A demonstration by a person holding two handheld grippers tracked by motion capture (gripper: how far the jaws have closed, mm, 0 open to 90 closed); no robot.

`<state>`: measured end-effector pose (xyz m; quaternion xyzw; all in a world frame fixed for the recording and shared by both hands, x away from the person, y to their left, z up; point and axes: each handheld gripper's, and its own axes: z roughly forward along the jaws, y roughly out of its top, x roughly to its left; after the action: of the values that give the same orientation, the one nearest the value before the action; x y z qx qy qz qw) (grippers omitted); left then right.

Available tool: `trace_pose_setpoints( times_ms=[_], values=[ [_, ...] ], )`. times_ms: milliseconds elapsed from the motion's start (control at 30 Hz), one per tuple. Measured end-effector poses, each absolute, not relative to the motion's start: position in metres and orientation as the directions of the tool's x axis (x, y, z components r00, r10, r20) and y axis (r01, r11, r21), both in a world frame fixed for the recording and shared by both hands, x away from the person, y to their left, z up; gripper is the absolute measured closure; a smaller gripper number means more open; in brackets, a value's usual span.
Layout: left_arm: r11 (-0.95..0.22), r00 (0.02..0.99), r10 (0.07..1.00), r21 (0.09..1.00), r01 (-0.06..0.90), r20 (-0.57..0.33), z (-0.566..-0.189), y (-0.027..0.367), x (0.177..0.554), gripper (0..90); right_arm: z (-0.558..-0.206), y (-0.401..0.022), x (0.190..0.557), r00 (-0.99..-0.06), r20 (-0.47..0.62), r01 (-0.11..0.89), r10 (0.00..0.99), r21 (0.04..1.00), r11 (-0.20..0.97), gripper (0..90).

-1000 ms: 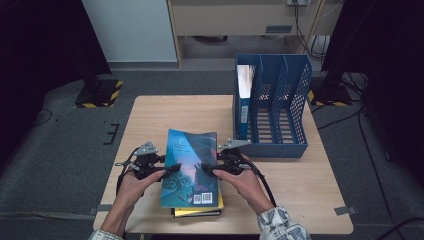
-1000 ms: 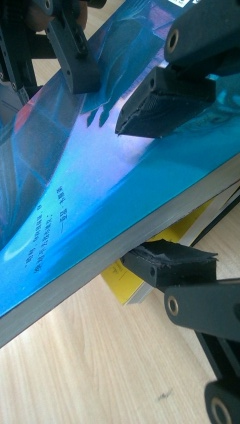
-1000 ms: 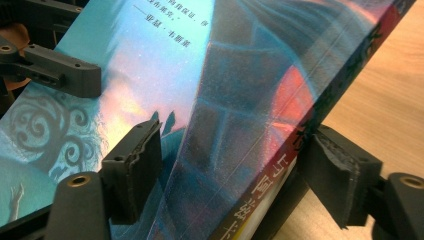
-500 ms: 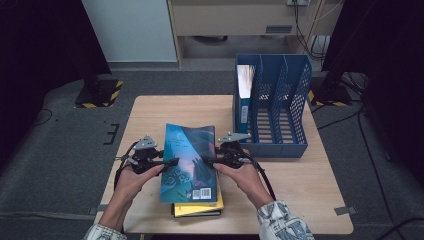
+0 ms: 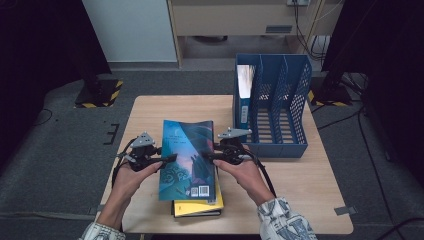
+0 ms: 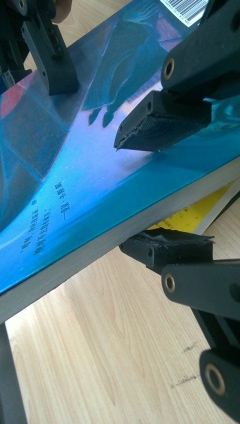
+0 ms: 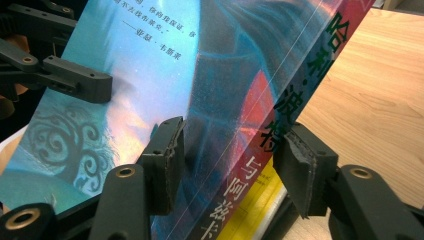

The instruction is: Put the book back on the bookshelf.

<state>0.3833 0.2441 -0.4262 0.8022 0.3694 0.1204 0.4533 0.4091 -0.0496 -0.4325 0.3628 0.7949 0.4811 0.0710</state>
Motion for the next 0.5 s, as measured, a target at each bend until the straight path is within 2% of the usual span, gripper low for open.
trace_pose_setpoints(
  times_ms=[200, 500],
  values=[
    [-0.294, 0.701, 0.696, 0.829, 0.476, -0.156, -0.421, 0.241, 0.383, 52.1, -0.424, -0.041, 0.407, -0.742, 0.250, 0.499, 0.622, 0.825, 0.263, 49.6],
    [-0.296, 0.696, 0.706, 0.837, 0.460, -0.132, -0.410, 0.240, 0.384, 53.3, -0.408, -0.033, 0.411, -0.754, 0.184, 0.465, 0.630, 0.827, 0.315, 50.0]
  ],
)
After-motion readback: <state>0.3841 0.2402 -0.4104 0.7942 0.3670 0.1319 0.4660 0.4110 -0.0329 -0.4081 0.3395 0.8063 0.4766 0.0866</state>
